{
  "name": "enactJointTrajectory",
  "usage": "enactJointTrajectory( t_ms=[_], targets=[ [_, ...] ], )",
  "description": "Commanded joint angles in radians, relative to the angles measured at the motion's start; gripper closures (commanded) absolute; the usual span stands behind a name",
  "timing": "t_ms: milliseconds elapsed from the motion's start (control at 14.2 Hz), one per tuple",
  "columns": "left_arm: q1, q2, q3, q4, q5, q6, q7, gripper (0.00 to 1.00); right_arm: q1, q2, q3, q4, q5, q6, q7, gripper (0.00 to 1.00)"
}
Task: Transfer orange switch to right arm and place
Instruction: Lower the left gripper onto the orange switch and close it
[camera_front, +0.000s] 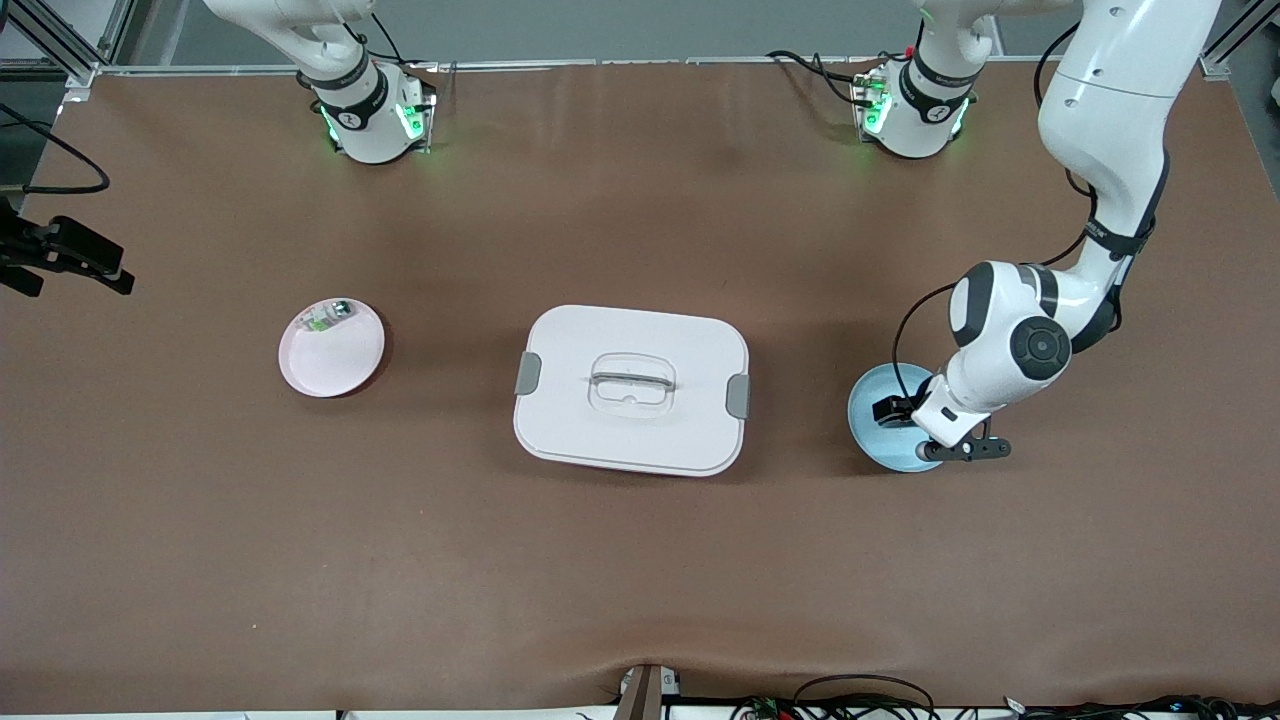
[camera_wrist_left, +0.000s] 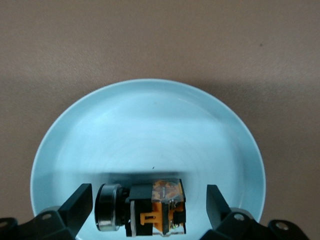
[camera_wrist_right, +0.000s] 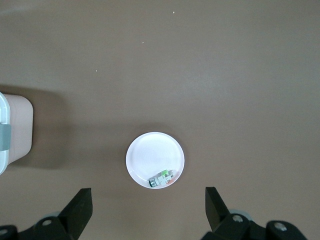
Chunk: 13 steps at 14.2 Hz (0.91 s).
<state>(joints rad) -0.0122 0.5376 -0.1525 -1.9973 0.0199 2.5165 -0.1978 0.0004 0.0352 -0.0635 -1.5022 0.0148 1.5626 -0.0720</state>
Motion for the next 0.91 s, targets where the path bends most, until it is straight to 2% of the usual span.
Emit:
enactJointTrajectory(
  t_ms=[0, 281, 421, 492, 632, 772, 843],
  targets=[
    [-0.002, -0.004, -0.001, -0.020, 0.002, 0.018, -0.019, 0.00, 0.009, 0.014, -0.004, 0.028, -0.012, -0.010, 0.006, 0.00],
    [0.003, -0.010, -0.002, -0.029, 0.002, -0.016, -0.019, 0.00, 0.009, 0.014, -0.002, 0.027, -0.012, -0.010, 0.006, 0.00],
    [0.006, -0.007, -0.001, -0.026, 0.002, -0.019, -0.017, 0.08, 0.007, 0.014, -0.004, 0.028, -0.012, -0.010, 0.006, 0.00],
    [0.003, -0.004, -0.001, -0.024, 0.002, -0.019, -0.017, 0.16, 0.007, 0.012, -0.004, 0.028, -0.012, -0.010, 0.006, 0.00],
    [-0.002, -0.013, -0.001, -0.018, 0.002, -0.021, -0.017, 0.58, 0.009, 0.012, -0.002, 0.028, -0.013, -0.012, 0.006, 0.00],
    [0.005, -0.024, -0.001, -0.015, 0.002, -0.021, -0.015, 0.90, 0.009, 0.012, -0.002, 0.031, -0.013, -0.015, 0.006, 0.00],
    [0.005, -0.033, -0.002, -0.014, 0.002, -0.022, -0.017, 1.00, 0.009, 0.012, -0.002, 0.039, -0.015, -0.016, 0.005, 0.00]
  ],
)
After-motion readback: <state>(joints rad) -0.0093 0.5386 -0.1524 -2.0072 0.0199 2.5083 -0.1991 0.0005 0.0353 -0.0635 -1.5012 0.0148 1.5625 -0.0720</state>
